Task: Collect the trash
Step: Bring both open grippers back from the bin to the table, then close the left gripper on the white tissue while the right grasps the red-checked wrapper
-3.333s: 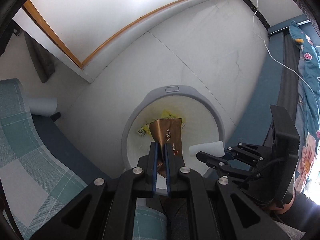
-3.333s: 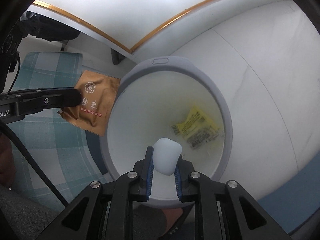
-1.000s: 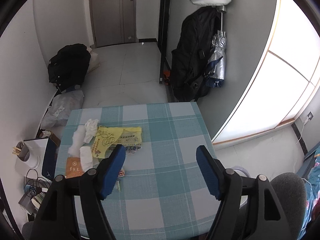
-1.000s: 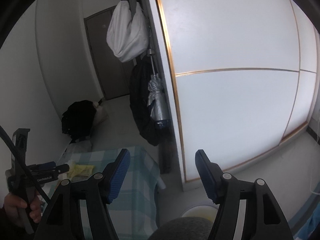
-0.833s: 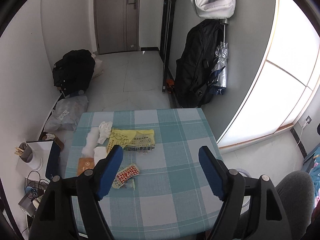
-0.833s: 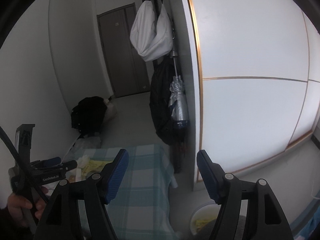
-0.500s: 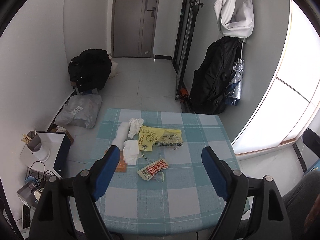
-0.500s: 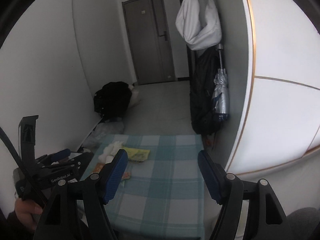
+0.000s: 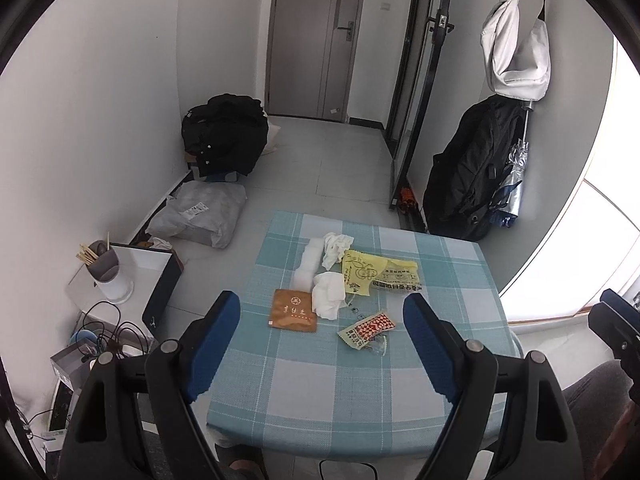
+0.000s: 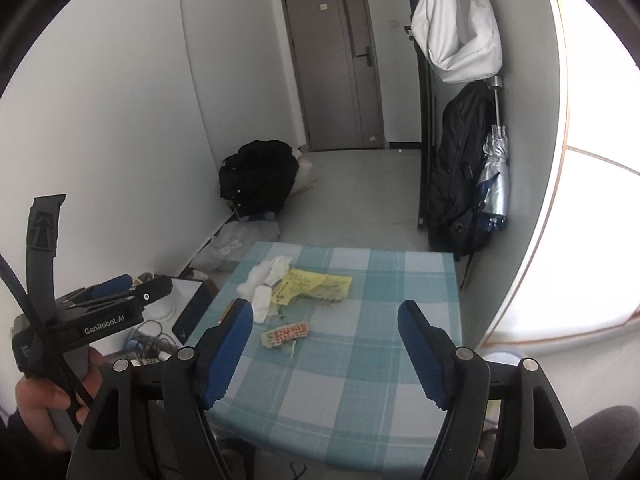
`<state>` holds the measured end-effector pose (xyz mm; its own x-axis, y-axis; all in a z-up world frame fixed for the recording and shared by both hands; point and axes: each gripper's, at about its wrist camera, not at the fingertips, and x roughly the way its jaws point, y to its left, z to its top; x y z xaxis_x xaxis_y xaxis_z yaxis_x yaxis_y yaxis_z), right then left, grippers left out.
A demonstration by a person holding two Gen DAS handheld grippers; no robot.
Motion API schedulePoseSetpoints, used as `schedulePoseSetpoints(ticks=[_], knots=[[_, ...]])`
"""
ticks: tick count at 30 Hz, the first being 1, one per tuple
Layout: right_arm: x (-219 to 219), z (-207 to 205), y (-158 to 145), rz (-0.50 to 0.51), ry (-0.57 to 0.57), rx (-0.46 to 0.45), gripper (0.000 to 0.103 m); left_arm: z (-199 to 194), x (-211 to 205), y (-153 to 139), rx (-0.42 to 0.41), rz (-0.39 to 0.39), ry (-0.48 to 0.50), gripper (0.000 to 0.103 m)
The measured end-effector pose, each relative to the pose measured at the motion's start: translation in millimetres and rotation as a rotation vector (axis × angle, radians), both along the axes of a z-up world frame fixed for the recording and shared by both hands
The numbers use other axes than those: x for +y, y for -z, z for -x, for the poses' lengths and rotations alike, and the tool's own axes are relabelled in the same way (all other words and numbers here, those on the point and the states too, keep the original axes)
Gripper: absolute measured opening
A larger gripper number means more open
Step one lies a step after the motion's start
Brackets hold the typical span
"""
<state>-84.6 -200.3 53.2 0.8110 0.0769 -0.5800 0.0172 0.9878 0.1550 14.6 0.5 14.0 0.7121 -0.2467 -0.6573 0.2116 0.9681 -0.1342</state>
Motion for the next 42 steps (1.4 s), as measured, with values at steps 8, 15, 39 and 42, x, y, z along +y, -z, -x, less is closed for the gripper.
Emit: schedulePoseSetpoints(ticks=[8,15,39,42], knots=[[-4.6,-3.6,17.2,-0.002,-0.028,0.019,0.077,-3.9,9.7,3.7,0.015,0.046,-0.097,0.081],[-15.8,-22.7,39.5,-0.006,-0.097,0.022,0.084,-21.6,7.7,13.0,0.028,-0.011,-0.155,0.081],[48.0,-163.3,171.4,-0.069,-0.266,0.266,0.088,-96.6,40.2,85.5,0.169,-0.001,-0.157,0.081],[67.0,-169.2,181.6,-0.013,-0.289,0.262,0.087,-97.5,51.4,83.7,0.158,0.013,-0.196,0.081]])
